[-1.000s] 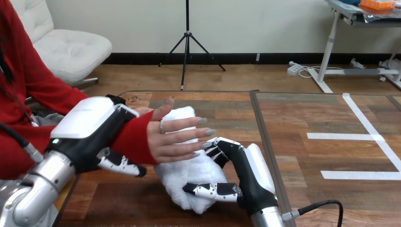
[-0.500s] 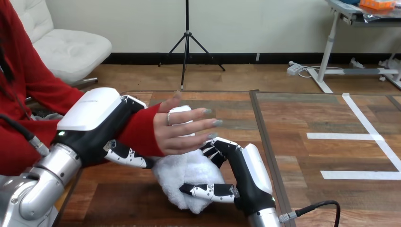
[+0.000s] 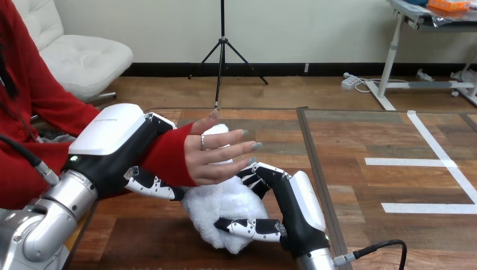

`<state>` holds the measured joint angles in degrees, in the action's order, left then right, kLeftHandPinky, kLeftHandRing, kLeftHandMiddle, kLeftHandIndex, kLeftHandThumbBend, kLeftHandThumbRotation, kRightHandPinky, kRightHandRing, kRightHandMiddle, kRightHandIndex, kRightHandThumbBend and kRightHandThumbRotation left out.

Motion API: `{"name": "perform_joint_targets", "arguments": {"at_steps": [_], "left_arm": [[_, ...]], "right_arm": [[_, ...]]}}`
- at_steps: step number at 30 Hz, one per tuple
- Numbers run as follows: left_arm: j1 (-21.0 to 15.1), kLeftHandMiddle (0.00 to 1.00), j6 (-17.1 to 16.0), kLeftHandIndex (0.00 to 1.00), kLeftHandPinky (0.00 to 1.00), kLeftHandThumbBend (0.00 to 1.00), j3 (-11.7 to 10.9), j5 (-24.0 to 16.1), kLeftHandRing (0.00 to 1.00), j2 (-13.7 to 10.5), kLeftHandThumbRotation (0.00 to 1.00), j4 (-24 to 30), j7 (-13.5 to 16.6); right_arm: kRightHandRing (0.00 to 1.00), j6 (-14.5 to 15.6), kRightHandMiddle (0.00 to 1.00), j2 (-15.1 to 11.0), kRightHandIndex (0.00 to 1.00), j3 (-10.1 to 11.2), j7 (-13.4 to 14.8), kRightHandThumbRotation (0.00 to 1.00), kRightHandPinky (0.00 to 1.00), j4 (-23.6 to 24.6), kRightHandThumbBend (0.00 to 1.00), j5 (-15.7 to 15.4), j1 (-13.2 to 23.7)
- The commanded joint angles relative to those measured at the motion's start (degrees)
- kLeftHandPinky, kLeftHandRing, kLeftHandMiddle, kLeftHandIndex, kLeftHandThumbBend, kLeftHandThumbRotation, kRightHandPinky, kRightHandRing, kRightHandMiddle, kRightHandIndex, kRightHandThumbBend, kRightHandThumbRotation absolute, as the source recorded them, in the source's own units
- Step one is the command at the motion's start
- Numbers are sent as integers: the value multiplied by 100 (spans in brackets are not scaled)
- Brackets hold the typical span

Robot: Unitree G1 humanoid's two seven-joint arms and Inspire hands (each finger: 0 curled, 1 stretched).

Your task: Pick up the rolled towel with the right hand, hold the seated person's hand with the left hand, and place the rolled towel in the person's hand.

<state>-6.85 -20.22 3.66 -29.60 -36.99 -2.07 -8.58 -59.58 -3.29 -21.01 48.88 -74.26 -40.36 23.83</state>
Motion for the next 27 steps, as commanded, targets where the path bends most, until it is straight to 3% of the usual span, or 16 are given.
{"name": "perform_joint_targets", "arguments": {"at_steps": [1, 27], "left_arm": [[-359, 35, -251, 37, 26, 92, -12, 161, 31, 111, 0, 441, 43], [-245, 35, -290, 37, 25, 93, -35, 175, 30, 139, 0, 431, 101]], "right_arm": [[42, -345, 51, -13, 53, -38, 228, 11, 36, 205, 76, 18, 474], [44, -740, 51, -262, 54, -129, 734, 11, 39, 436, 76, -142, 395]]}}
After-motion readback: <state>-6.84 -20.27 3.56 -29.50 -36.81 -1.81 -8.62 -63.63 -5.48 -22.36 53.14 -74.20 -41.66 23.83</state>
